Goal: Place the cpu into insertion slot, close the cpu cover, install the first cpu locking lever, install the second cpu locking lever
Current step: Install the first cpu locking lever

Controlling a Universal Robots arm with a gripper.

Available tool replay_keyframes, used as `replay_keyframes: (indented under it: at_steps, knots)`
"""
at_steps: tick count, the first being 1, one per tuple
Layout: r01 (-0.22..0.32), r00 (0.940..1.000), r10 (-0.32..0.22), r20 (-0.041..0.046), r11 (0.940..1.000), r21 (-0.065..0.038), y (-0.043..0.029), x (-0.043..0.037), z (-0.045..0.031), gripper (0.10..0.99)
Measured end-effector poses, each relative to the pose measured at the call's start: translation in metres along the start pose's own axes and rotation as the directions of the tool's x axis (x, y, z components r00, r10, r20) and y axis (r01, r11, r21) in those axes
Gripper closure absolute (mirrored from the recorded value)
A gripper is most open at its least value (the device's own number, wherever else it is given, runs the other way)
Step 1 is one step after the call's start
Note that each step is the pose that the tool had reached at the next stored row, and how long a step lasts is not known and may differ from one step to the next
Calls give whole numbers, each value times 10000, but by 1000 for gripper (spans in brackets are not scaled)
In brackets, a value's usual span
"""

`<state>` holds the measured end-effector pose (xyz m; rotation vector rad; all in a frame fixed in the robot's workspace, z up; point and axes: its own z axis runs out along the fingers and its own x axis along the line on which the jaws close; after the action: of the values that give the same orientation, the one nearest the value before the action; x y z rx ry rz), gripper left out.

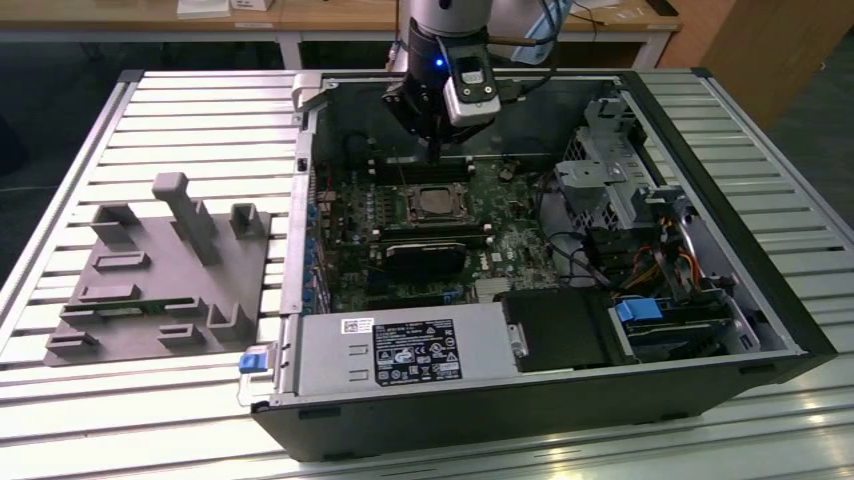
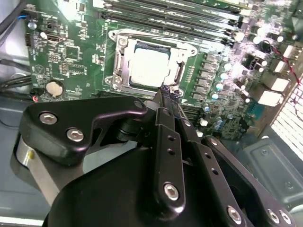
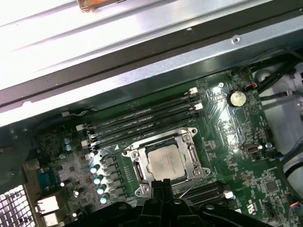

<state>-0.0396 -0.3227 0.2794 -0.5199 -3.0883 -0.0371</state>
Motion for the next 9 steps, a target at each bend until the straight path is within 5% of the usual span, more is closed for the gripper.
replay_keyframes:
  at_steps: [3,9]
  knots:
    - [122,9999,-122,118,9999,-60,-1,4,9,980]
    - [1066,9943,-1065,79,9942,-106,-2,5,33,980]
